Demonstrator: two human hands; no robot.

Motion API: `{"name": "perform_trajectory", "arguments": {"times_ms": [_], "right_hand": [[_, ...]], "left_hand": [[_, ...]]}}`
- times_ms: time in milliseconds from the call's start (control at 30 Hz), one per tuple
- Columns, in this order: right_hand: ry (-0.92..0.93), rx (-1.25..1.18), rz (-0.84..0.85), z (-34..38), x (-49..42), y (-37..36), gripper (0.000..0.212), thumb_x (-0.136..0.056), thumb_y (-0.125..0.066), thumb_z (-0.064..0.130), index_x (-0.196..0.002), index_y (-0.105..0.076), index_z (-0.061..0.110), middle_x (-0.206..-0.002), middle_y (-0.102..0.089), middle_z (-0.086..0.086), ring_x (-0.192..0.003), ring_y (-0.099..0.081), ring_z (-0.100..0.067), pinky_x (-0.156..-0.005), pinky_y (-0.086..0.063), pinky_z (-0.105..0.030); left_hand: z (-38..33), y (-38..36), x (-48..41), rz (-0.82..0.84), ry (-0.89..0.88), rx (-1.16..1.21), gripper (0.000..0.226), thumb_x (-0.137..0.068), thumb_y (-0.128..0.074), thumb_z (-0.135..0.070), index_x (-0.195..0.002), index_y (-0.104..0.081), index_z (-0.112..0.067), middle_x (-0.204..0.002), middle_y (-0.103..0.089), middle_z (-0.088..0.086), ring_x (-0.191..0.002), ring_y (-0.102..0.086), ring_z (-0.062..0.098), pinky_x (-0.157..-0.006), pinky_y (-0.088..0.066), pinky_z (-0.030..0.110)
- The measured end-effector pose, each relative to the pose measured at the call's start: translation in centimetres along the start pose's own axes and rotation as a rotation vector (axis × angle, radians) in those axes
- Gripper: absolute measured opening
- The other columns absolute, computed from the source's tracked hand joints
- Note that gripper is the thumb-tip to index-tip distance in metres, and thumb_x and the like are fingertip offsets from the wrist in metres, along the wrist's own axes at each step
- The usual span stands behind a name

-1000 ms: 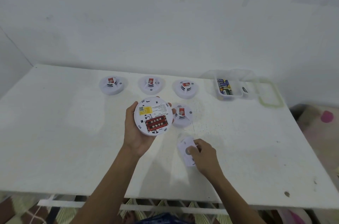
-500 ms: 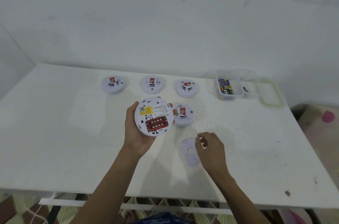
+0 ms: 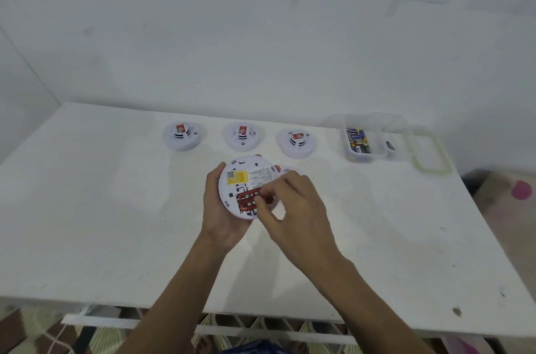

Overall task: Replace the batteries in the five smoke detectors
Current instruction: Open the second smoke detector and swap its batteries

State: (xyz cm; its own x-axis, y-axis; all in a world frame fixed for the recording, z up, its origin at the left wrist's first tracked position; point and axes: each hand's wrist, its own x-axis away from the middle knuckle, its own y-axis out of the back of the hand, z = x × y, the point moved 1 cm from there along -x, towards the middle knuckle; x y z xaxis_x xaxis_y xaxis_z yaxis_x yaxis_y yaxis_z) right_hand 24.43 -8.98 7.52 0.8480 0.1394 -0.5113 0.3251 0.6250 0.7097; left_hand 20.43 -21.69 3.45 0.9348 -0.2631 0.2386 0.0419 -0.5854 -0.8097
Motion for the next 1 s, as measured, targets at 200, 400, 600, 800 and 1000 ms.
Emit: {"name": "perform_trajectory", "arguments": {"times_ms": [200, 400, 600, 800, 1000], "right_hand": [[0.233, 0.085, 0.118, 0.4, -1.1, 0.0, 0.012, -0.086, -0.062, 0.021, -0.094, -0.070, 0.022, -0.089, -0.054, -0.002, -0.083, -0.047, -0.019, -0.072, -0.043, -0.032], [0.404, 0.140, 0.328, -0.5, -2.7, 0.6, 0.015, -0.090, -0.054, 0.024, -0.097, -0.066, 0.028, -0.086, -0.049, 0.000, -0.073, -0.042, -0.021, -0.063, -0.041, -0.039], [0.485, 0.191, 0.480, -1.0, -4.2, 0.9, 0.016, -0.092, -0.049, 0.030, -0.099, -0.063, 0.031, -0.084, -0.048, 0.002, -0.070, -0.032, -0.016, -0.062, -0.028, -0.030], [0.488, 0.179, 0.667, -1.0, -5.2, 1.1, 0.014, -0.091, -0.049, 0.030, -0.099, -0.060, 0.030, -0.083, -0.045, 0.004, -0.069, -0.042, -0.018, -0.059, -0.042, -0.035], [0.509, 0.176, 0.715, -0.8, -5.5, 1.0, 0.011, -0.089, -0.048, 0.029, -0.097, -0.056, 0.031, -0.081, -0.047, 0.003, -0.066, -0.041, -0.017, -0.058, -0.046, -0.039]], "left_hand": [[-0.5, -0.6, 0.4, 0.028, 0.019, -0.031, 0.057, -0.093, -0.031, -0.049, -0.100, -0.074, -0.012, -0.101, -0.071, 0.012, -0.086, -0.070, 0.022, -0.065, -0.057, 0.031], [-0.4, -0.2, 0.5, 0.055, 0.033, -0.014, 0.057, -0.094, -0.029, -0.046, -0.097, -0.076, -0.014, -0.092, -0.072, 0.006, -0.081, -0.070, 0.019, -0.064, -0.057, 0.031], [-0.1, -0.4, 0.4, 0.057, 0.050, -0.023, 0.056, -0.091, -0.030, -0.045, -0.087, -0.079, -0.017, -0.085, -0.073, 0.003, -0.076, -0.071, 0.016, -0.063, -0.058, 0.028], [0.3, 0.2, 0.3, 0.014, 0.078, -0.047, 0.054, -0.095, -0.030, -0.046, -0.096, -0.076, -0.016, -0.093, -0.072, 0.007, -0.083, -0.070, 0.021, -0.071, -0.058, 0.033], [0.4, 0.3, 0.1, -0.019, 0.074, -0.103, 0.054, -0.097, -0.029, -0.044, -0.094, -0.077, -0.020, -0.097, -0.072, 0.006, -0.087, -0.069, 0.021, -0.074, -0.058, 0.033]]}}
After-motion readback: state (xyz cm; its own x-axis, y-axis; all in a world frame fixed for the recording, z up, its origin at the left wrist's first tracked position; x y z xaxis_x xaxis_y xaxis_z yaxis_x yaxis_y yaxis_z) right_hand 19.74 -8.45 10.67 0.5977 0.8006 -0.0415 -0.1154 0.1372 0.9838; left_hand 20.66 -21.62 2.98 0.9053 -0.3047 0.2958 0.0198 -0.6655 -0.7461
